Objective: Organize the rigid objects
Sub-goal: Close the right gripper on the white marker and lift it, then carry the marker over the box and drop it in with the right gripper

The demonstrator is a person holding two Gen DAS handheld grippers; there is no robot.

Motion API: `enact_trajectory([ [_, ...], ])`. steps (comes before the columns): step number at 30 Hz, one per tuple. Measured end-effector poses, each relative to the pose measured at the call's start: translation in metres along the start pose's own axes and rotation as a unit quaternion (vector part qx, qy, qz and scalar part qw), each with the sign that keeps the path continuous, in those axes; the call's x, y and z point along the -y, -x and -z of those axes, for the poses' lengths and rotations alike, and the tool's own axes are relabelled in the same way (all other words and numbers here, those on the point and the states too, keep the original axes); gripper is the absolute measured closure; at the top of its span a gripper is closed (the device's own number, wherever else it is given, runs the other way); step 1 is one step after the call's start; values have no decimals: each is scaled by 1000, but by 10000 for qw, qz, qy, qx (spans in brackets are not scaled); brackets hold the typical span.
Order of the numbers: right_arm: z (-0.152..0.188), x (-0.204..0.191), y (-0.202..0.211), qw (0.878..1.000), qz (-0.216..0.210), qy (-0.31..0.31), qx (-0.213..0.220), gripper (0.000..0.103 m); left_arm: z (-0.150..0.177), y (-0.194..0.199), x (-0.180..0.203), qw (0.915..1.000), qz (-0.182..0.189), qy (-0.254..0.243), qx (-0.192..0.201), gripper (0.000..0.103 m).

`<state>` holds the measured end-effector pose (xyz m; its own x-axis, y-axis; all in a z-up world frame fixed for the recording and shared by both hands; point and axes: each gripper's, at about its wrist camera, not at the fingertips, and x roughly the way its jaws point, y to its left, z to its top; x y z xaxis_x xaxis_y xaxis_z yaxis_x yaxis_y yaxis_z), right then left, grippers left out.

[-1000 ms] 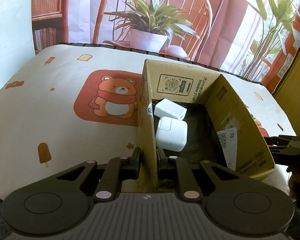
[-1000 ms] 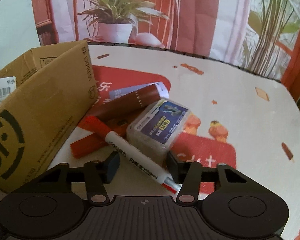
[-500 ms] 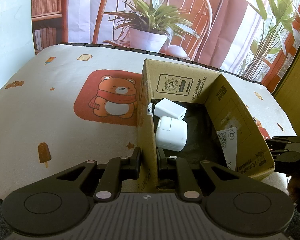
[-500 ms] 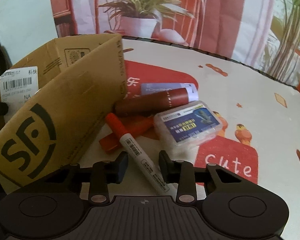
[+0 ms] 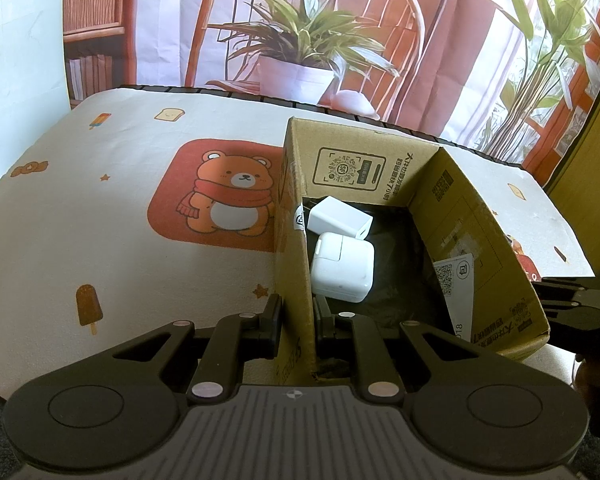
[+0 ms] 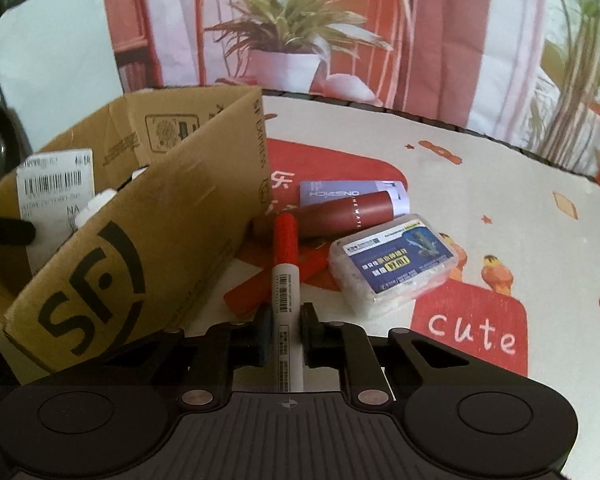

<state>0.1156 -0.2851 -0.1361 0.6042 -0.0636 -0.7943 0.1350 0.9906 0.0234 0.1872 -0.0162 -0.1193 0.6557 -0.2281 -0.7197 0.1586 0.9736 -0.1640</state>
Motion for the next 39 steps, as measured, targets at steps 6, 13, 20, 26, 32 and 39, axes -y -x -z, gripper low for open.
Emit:
enact_trajectory([
  [6, 2, 8, 7, 9983, -276, -472, 183, 89, 0, 0, 0, 10000, 0, -2, 0, 86],
  [13, -1, 13, 13, 9959, -331, -764, 357, 89, 0, 0, 0, 10000, 1, -1, 0, 86],
  [20, -4, 17, 22, 9927, -325, -1015, 566, 89, 0, 0, 0, 10000, 3, 1, 2, 86],
  [26, -23, 17, 50, 9850, -388, -1269, 1105, 89, 0, 0, 0, 10000, 5, 3, 1, 86],
  [32, -53, 4, 76, 9727, -794, -1450, 1628, 89, 0, 0, 0, 10000, 18, 22, 5, 86],
  [39, -73, -34, 63, 9751, -1056, -1293, 1461, 89, 1, 0, 1, 10000, 32, 39, 19, 85],
])
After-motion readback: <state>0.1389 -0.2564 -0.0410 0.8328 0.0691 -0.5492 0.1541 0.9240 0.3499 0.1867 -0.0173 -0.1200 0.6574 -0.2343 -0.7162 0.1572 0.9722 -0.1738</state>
